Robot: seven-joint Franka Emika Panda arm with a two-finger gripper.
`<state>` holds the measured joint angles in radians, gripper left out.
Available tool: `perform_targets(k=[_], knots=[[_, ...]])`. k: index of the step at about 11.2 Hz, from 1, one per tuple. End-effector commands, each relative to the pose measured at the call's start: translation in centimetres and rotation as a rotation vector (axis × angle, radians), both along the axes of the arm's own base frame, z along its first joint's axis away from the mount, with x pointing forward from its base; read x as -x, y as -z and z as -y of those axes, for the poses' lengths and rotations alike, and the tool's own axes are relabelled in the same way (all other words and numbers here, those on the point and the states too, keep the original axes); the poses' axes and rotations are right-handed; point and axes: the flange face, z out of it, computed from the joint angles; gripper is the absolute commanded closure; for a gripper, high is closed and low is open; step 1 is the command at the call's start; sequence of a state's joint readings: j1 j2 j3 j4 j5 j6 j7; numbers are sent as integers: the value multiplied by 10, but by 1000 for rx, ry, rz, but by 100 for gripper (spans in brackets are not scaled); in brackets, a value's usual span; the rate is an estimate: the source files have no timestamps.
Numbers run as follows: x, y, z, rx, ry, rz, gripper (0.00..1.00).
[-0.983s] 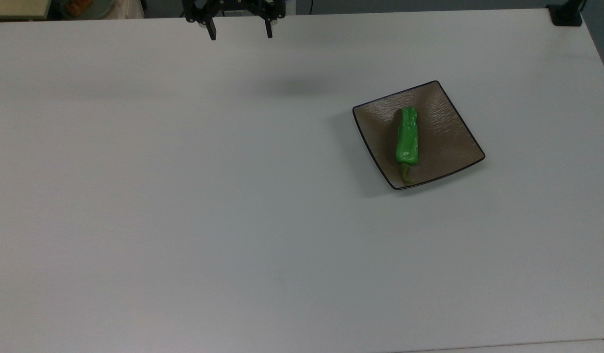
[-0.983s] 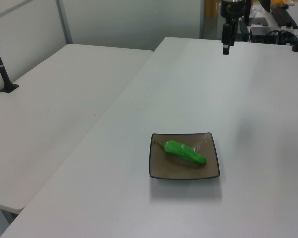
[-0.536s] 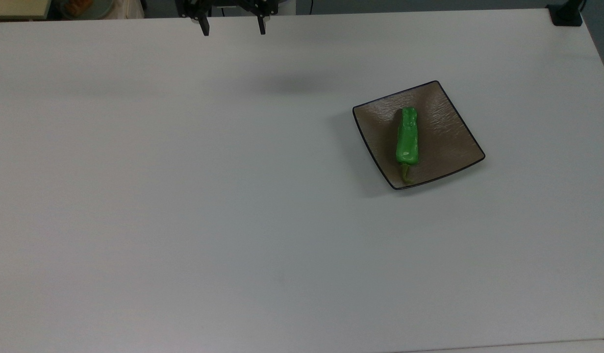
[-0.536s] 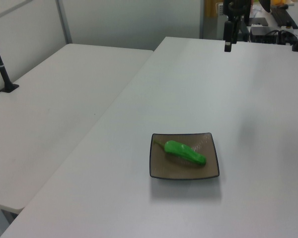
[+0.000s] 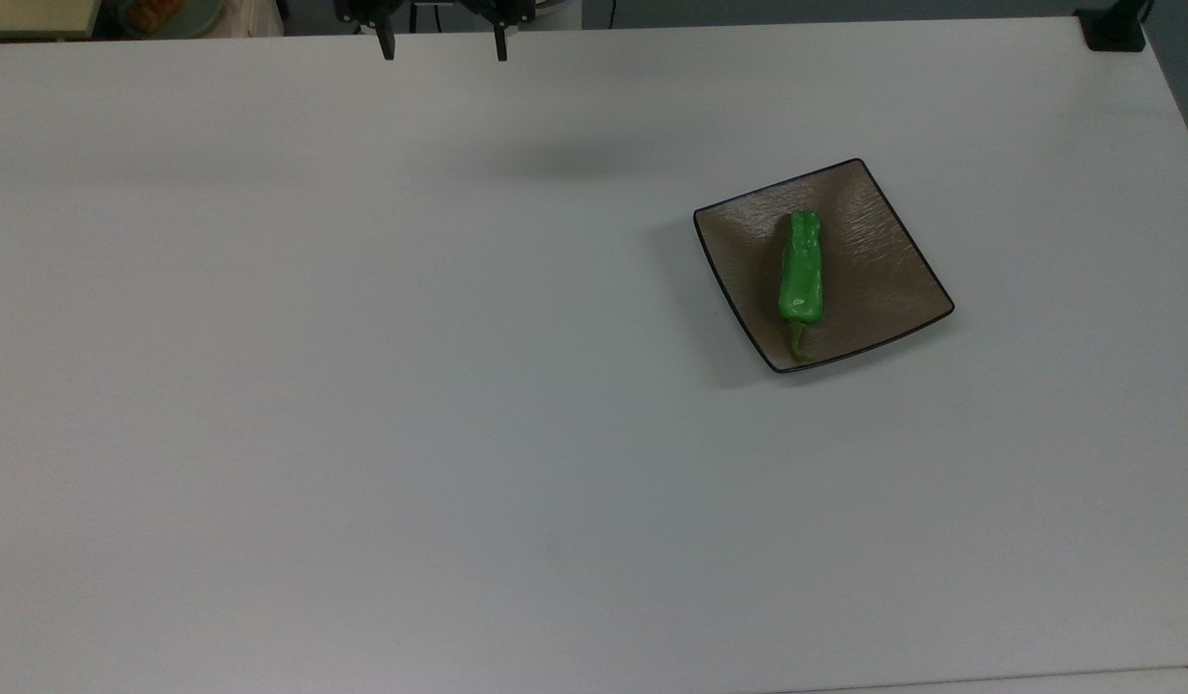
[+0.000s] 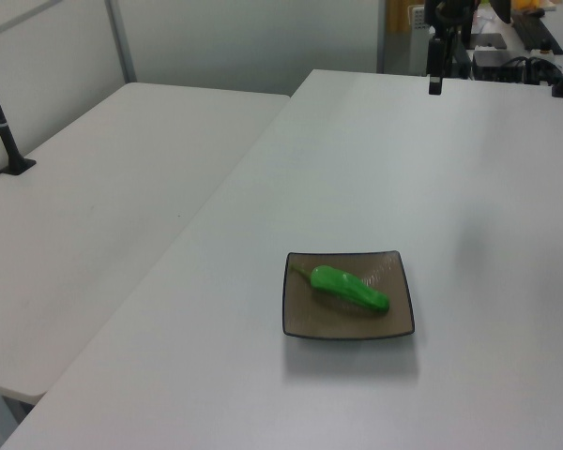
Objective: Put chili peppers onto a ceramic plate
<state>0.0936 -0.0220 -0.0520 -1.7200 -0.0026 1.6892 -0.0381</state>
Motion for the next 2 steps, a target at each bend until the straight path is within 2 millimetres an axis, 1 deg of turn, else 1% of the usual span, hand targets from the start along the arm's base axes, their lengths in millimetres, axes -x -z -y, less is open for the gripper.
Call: perform_targets(k=[1, 2], knots=[[8, 0, -3, -14, -14, -12, 0], [7, 0, -3, -22, -11, -12, 0]])
